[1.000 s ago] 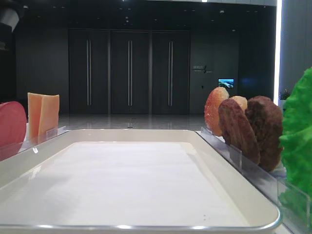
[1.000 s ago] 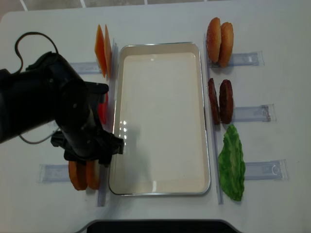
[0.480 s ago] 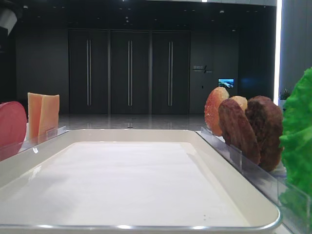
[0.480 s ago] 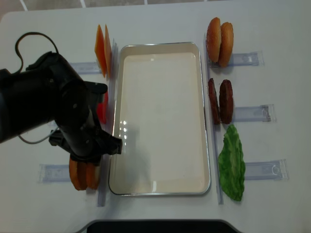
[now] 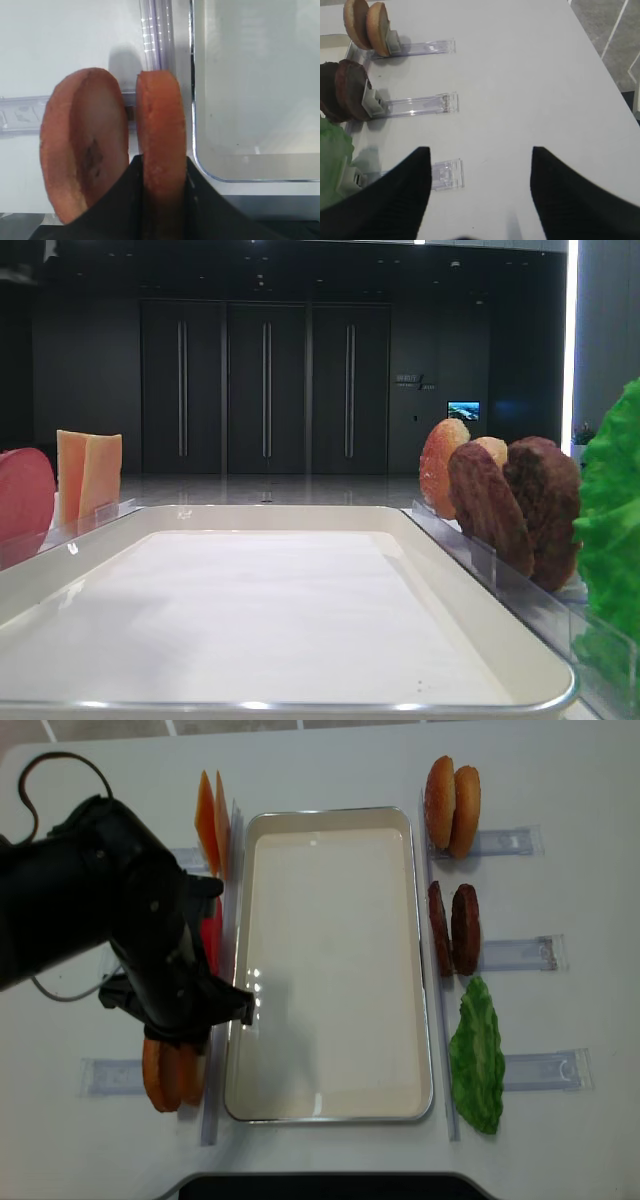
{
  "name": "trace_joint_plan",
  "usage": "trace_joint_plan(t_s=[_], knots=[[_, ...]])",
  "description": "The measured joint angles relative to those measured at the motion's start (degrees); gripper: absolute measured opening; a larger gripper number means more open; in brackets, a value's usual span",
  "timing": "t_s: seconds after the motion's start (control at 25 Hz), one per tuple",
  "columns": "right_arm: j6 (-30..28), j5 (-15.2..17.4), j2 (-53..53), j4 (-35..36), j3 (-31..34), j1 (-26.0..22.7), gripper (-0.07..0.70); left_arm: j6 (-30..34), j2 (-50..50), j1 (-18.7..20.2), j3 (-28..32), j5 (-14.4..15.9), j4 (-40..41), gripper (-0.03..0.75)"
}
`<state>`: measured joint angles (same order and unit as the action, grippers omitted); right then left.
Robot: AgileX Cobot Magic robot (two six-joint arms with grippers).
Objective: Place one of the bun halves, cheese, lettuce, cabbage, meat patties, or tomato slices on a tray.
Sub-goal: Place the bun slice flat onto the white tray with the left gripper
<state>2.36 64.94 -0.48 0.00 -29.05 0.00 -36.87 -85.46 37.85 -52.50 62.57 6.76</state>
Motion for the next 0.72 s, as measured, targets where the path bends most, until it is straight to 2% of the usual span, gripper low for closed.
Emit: trace_joint_plan(t_s=[0.32, 0.72], knots=[[0.0, 0.0, 0.0, 0.0, 0.0, 0.0, 0.416, 1.81, 0.0, 0.08, -9.06, 3.79, -2.22, 0.125], [0.0, 0.0, 0.0, 0.0, 0.0, 0.0, 0.416, 4.51, 0.0, 0.08, -9.66, 5.45, -2.24, 0.123]])
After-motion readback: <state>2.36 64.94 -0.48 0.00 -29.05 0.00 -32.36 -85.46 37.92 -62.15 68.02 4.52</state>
